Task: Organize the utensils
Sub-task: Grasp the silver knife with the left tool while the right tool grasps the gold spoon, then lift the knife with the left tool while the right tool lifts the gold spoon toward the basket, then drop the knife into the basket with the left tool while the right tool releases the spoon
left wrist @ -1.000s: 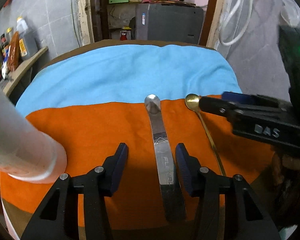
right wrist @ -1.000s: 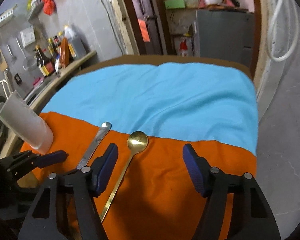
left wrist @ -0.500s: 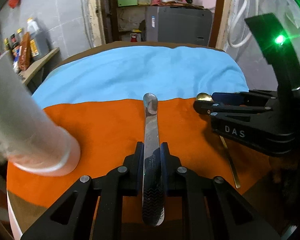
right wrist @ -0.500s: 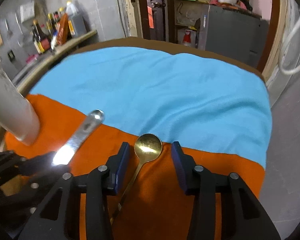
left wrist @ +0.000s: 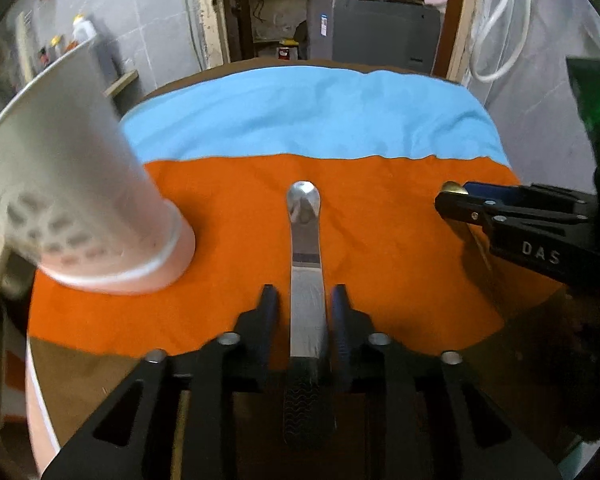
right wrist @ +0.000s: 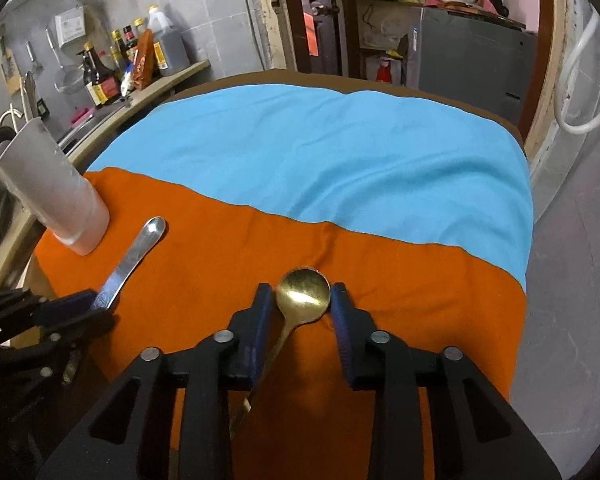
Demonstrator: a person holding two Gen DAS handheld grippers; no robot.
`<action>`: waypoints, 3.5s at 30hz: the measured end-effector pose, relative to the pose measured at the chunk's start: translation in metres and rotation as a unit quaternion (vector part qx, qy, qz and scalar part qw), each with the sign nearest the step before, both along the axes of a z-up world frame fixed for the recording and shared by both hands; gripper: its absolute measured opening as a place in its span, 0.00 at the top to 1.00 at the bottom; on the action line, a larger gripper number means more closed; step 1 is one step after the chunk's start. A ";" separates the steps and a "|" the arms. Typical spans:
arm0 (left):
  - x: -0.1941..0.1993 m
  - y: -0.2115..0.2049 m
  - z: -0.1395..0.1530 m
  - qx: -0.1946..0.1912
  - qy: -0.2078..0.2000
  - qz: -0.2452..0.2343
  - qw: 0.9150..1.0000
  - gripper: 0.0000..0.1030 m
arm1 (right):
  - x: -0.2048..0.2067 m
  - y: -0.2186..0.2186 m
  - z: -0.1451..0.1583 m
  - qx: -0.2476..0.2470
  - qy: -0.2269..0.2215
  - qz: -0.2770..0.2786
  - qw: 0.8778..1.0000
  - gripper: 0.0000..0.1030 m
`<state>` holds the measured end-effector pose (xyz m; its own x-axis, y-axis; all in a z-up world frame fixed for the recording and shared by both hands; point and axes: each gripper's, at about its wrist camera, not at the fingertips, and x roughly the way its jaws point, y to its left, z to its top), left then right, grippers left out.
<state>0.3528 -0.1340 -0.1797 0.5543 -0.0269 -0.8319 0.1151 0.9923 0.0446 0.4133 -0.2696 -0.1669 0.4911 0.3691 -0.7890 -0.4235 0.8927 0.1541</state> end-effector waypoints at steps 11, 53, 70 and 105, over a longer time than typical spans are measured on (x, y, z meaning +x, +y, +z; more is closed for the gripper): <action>0.008 -0.001 -0.005 0.013 0.008 -0.020 1.000 0.73 | -0.002 0.019 -0.002 -0.049 -0.006 -0.033 0.998 0.63; -0.063 0.215 0.196 -0.195 -0.378 0.128 0.896 0.87 | -0.084 0.083 0.177 0.249 -0.373 -0.014 0.894 0.75; -0.020 0.304 0.155 -0.271 -0.407 0.177 0.854 0.87 | -0.068 0.160 0.141 0.215 -0.464 -0.057 0.858 0.75; -0.041 0.261 0.121 -0.140 -0.455 0.110 0.872 0.87 | -0.081 0.182 0.102 0.151 -0.460 -0.023 0.875 0.74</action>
